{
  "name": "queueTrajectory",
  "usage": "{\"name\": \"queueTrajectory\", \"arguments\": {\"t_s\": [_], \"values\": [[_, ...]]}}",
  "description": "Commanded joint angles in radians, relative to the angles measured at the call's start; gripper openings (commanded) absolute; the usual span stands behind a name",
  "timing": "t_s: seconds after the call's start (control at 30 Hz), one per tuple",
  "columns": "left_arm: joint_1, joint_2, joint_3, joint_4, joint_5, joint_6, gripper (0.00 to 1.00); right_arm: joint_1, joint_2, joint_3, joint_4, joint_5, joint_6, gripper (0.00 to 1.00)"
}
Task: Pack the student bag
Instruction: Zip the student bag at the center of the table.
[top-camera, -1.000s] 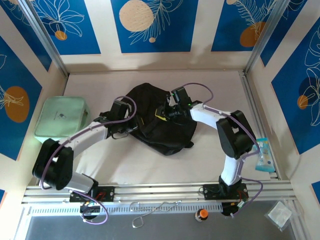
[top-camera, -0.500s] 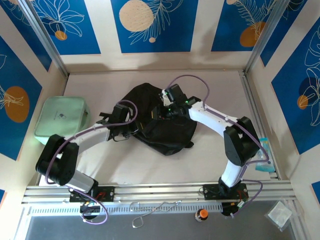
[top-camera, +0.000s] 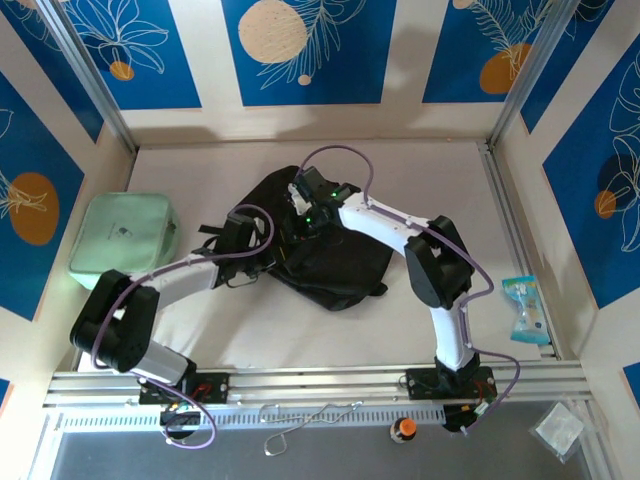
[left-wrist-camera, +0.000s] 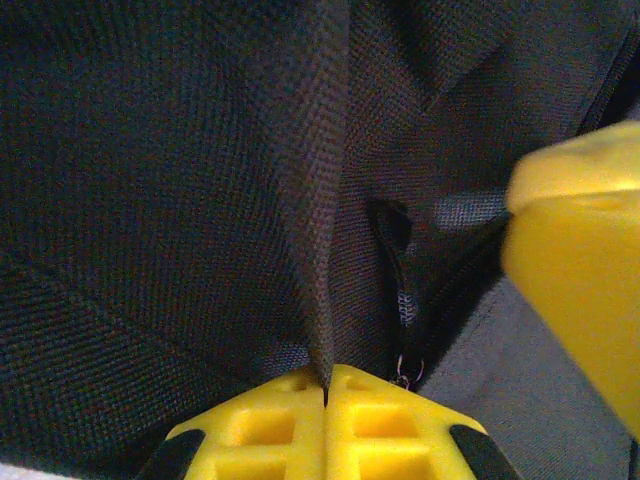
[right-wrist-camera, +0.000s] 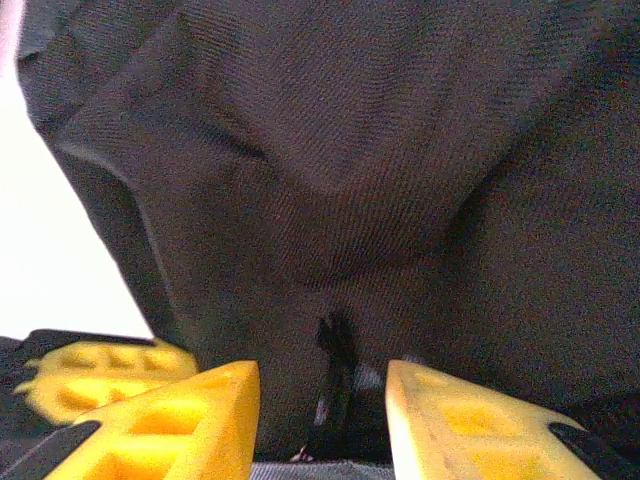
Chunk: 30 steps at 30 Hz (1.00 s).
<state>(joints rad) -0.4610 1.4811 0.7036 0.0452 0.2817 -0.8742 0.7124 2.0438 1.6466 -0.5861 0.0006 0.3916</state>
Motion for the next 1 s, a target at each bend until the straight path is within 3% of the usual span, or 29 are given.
{"name": "queueTrajectory", "arguments": {"t_s": [0.0,0.57,0.7,0.97], "values": [[0.013,-0.024,-0.009,0.033,0.018,0.01,0.0,0.017,0.032,0.048,-0.056,0.0,-0.04,0.38],[0.013,-0.036,-0.006,0.027,0.014,0.015,0.0,0.053,0.151,0.081,-0.106,0.122,-0.086,0.35],[0.013,-0.035,-0.006,0.024,0.01,0.015,0.0,0.055,0.17,0.085,-0.099,0.122,-0.081,0.28],[0.013,-0.04,-0.003,-0.006,-0.014,0.021,0.0,0.03,0.083,0.02,-0.014,0.042,-0.025,0.0]]}}
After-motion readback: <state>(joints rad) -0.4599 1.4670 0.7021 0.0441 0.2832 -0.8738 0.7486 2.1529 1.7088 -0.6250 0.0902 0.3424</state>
